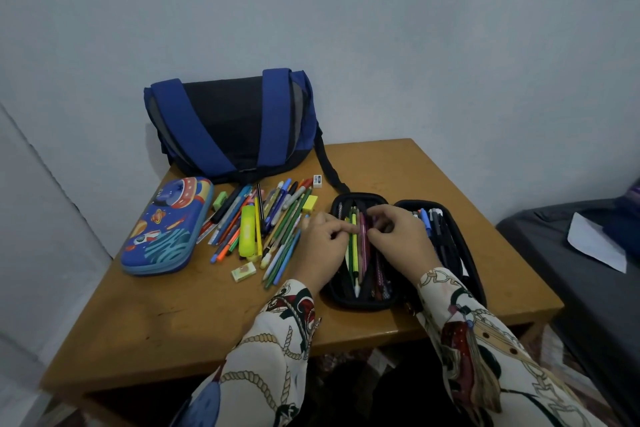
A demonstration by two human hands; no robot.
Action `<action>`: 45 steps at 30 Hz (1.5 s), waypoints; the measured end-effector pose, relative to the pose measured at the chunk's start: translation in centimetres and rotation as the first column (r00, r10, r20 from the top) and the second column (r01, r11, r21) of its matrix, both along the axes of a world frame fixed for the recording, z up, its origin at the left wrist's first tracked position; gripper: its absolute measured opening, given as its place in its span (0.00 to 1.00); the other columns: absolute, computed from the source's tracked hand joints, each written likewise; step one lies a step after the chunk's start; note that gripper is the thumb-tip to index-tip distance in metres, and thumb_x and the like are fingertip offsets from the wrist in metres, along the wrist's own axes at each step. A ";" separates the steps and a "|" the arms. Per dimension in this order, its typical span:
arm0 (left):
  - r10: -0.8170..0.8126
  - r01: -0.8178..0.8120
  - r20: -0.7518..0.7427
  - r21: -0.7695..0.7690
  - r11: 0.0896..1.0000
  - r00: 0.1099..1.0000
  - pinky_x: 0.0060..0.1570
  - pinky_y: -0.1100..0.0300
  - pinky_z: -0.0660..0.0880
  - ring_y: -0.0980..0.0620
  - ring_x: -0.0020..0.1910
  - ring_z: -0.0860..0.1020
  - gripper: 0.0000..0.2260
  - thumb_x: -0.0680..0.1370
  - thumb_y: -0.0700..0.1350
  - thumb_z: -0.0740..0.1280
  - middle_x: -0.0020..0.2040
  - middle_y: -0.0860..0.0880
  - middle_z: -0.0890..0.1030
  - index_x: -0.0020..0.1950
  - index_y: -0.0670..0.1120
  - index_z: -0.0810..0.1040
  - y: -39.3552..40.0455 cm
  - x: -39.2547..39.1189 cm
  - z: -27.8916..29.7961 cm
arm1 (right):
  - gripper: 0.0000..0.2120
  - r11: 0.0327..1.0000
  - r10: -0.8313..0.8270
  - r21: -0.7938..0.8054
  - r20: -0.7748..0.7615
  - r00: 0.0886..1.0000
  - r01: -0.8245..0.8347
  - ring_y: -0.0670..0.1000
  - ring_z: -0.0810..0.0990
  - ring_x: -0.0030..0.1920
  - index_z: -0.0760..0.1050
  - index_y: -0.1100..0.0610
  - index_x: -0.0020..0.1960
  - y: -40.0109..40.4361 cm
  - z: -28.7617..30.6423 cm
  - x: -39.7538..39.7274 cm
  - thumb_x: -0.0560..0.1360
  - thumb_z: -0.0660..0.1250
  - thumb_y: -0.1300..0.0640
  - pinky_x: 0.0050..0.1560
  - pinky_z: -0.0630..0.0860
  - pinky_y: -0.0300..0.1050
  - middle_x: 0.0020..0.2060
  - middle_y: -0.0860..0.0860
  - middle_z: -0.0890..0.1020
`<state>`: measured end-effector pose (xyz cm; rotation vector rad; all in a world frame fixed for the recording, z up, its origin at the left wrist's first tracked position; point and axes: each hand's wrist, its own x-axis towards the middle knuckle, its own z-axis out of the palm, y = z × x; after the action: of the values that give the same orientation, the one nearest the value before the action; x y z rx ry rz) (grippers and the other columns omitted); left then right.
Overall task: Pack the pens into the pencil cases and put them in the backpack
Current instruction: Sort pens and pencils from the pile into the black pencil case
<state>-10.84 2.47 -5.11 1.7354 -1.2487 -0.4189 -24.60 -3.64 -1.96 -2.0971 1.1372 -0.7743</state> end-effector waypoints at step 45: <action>0.370 -0.388 0.260 0.022 0.921 0.892 0.40 0.58 0.75 0.51 0.43 0.78 0.12 0.81 0.44 0.60 0.51 0.48 0.81 0.61 0.45 0.79 2.8 -0.5 3.3 | 0.11 0.999 0.001 -0.051 0.131 0.991 0.006 0.46 0.77 0.40 0.76 0.50 0.59 0.3 -1.3 -0.4 0.76 0.67 0.57 0.45 0.78 0.48 0.37 0.47 0.78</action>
<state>-11.30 5.27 -1.81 2.0900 -1.0366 -0.0119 -24.96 -3.33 -3.26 -2.0536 1.0593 -0.9375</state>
